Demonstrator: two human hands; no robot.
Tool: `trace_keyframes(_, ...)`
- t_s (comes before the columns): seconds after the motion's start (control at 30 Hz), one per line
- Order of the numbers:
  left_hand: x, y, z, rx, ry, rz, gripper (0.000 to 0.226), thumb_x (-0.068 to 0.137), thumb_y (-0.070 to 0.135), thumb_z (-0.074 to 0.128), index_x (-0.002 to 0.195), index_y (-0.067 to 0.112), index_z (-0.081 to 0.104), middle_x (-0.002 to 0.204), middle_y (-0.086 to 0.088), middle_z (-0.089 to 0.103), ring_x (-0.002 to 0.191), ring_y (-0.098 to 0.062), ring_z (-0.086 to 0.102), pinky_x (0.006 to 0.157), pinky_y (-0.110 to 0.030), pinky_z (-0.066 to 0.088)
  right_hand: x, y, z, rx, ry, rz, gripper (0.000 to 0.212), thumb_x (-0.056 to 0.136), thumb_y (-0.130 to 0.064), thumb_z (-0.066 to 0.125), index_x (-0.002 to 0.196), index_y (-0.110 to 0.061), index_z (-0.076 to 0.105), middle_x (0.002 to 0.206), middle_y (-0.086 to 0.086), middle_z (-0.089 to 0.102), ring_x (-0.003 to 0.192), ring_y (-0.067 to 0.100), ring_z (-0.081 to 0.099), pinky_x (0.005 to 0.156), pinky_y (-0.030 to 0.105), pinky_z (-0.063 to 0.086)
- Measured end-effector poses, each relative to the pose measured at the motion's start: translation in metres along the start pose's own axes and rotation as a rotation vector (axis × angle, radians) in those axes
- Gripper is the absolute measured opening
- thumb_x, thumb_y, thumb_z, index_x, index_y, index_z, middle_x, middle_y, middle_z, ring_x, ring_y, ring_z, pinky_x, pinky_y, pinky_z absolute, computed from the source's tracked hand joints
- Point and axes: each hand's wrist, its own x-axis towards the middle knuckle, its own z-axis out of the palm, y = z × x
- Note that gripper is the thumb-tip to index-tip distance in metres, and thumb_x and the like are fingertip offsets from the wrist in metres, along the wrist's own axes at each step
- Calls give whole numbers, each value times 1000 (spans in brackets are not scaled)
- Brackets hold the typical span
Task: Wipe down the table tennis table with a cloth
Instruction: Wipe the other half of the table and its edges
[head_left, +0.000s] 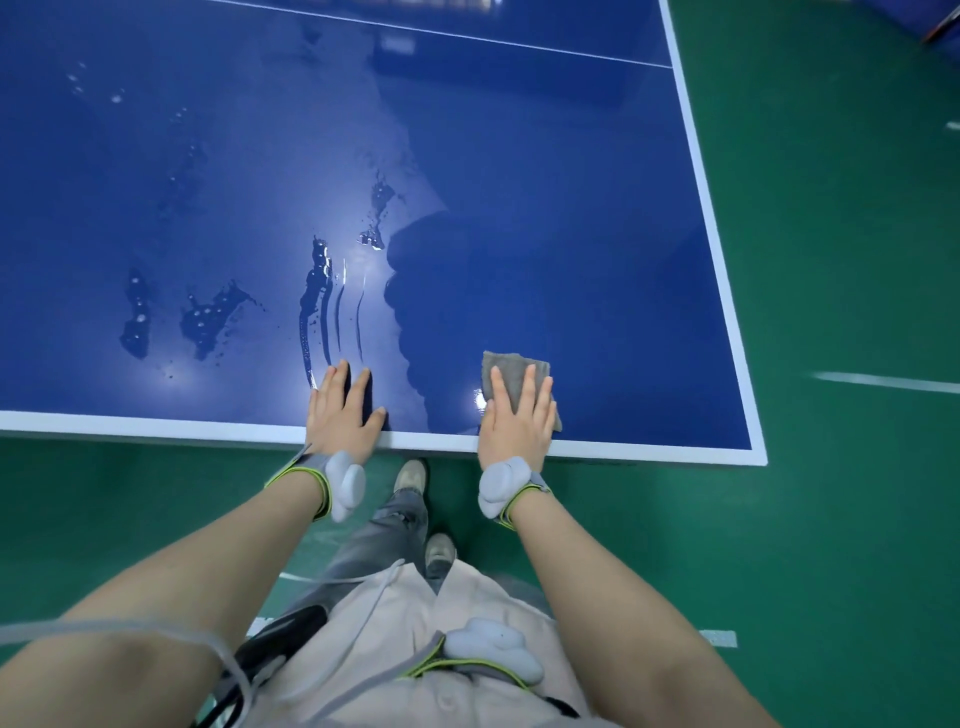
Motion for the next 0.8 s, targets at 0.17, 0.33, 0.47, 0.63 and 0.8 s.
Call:
trace_keyframes(0.17,-9,6,4,-23,-1,-19,57,96,30,41,147,19,18,157,-4,-1,144,-17,-7,115,-32,-6,-19,-12,2,-77,-123,-159,48,85,-33,33,124,-34,62,136,11,54,124,37,51,97,50,44)
trace_keyframes(0.33,-19,6,9,-4,-3,-7,57,97,31,40,147,18,17,157,-5,-1,144,-18,-6,115,-32,-5,-13,31,-4,-128,-131,-424,47,91,-32,30,129,-31,57,146,8,44,135,32,39,108,44,32)
trace_keyframes(0.47,-24,4,11,-13,-31,8,57,97,31,40,147,18,16,157,-5,-1,144,-18,-7,116,-33,-4,-12,47,-14,-35,-59,-171,44,102,-26,33,144,-34,35,159,3,10,147,26,2,117,36,1)
trace_keyframes(0.63,-28,3,14,-41,-20,31,57,96,31,41,147,18,19,157,-5,1,144,-18,-6,117,-33,-3,-22,19,-6,-83,-72,-39,49,103,-31,28,149,-40,14,159,4,-9,146,27,-13,116,37,-9)
trace_keyframes(0.8,-26,-7,8,-51,-8,88,54,93,28,48,144,17,30,154,-4,15,142,-20,7,114,-31,9,-32,-17,6,-105,-175,-219,49,103,-31,29,149,-41,16,159,4,-11,145,29,-16,116,38,-10)
